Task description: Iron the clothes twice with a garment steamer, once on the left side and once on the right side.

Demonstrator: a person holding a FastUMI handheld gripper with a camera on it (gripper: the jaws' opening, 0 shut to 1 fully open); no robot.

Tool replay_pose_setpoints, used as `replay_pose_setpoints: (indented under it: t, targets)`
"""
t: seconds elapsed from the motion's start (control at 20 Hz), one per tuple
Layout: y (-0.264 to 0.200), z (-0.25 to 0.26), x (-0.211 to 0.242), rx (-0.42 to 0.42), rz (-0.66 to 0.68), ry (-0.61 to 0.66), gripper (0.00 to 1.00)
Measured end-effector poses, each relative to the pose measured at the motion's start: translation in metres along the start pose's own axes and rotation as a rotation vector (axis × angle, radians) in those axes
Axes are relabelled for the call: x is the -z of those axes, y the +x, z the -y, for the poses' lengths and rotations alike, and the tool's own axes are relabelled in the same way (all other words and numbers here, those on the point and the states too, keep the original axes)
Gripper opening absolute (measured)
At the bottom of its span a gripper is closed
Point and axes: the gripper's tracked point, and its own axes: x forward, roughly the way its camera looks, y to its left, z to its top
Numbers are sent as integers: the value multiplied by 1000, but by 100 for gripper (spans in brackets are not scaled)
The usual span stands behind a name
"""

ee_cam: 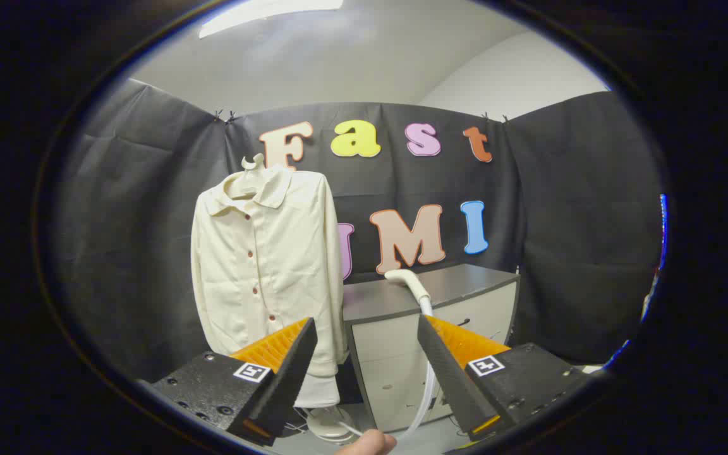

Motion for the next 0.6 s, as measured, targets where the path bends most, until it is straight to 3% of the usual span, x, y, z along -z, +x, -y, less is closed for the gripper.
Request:
replay_pose_setpoints:
  t: [0.6]
  targets:
    - [5, -4, 9, -6, -32, -5, 98]
